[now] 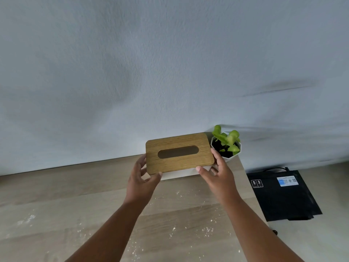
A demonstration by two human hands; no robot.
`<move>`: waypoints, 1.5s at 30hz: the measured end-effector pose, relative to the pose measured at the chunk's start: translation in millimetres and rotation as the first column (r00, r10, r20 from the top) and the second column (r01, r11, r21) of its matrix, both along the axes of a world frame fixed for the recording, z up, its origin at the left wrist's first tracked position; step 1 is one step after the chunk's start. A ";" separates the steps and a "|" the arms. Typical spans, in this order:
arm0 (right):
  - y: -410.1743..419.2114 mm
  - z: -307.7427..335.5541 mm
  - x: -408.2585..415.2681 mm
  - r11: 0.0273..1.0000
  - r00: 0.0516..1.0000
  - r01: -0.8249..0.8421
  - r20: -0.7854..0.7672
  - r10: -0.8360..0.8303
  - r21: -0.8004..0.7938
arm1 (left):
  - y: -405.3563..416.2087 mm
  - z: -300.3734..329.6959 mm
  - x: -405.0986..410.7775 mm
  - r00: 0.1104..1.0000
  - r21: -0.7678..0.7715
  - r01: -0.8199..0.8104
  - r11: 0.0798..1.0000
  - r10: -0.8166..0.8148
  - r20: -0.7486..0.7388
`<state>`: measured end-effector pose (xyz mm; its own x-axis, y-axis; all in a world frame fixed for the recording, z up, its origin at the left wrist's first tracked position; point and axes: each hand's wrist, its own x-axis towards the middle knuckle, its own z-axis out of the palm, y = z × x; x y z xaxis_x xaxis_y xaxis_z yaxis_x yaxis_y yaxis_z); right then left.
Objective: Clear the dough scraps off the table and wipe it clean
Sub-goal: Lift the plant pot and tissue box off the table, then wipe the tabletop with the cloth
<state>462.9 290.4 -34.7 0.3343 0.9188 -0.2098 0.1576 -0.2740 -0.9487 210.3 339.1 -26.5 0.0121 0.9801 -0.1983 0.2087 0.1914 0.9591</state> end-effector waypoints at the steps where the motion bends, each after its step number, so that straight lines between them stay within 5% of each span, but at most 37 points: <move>1: -0.3 0.5 -0.7 1.000 1.000 0.005 0.015 -0.005 -0.001 | -0.5 1.5 0.8 1.000 0.001 0.002 1.000 -0.002 -0.011; 23: -80.1 -3.3 -18.0 1.000 0.994 0.006 0.105 -0.004 -0.021 | -88.9 14.0 -30.1 0.987 -0.011 -0.026 1.000 0.024 -0.156; 40: -256.3 -16.6 -22.6 0.994 0.969 -0.073 0.230 0.092 -0.087 | -251.8 -15.2 -87.0 0.969 -0.012 0.031 0.999 -0.033 -0.246; 45: -316.0 -8.6 -23.2 0.989 0.918 -0.103 0.372 0.137 -0.108 | -300.8 -10.2 -100.2 0.962 0.001 0.018 1.000 -0.017 -0.272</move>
